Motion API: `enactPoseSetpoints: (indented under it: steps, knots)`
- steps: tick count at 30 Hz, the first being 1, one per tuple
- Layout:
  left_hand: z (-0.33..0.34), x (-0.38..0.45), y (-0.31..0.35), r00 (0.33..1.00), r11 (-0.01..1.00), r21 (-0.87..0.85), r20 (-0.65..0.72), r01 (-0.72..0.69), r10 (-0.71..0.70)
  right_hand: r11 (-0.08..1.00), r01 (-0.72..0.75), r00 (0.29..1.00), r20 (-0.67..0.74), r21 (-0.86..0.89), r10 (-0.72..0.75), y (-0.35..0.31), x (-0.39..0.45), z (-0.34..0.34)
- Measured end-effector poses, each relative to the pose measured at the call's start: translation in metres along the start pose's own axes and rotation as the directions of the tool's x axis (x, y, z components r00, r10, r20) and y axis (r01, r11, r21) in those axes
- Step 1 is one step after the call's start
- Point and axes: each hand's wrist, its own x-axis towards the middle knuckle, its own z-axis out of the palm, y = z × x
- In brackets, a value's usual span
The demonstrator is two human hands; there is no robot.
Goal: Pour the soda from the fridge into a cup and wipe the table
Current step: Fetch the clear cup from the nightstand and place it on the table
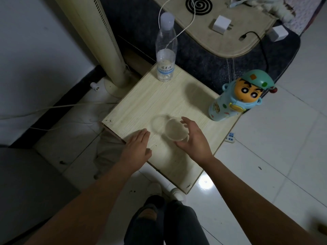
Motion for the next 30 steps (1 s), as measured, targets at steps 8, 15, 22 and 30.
enactPoseSetpoints:
  steps: [8,15,22,30]
  knots:
    - [-0.032,-0.016,0.026,0.997,0.999,-0.037,0.065,0.032,-0.030,1.000,0.012,0.999,-0.051,0.022,-0.011,-0.032,-0.030,-0.037]
    - [-0.093,-0.040,0.079,0.999,0.907,-0.420,0.036,0.027,-0.013,1.000,-0.002,0.990,-0.142,0.023,0.005,-0.085,-0.062,-0.089]
    - [-0.140,-0.070,0.138,0.996,0.603,-0.797,0.079,0.036,0.045,0.999,-0.001,0.963,-0.270,0.034,0.011,-0.124,-0.109,-0.139]
    - [-0.154,-0.110,0.198,0.972,0.590,-0.808,0.151,0.016,0.181,0.991,-0.083,0.907,-0.405,0.101,0.118,-0.129,-0.177,-0.174]
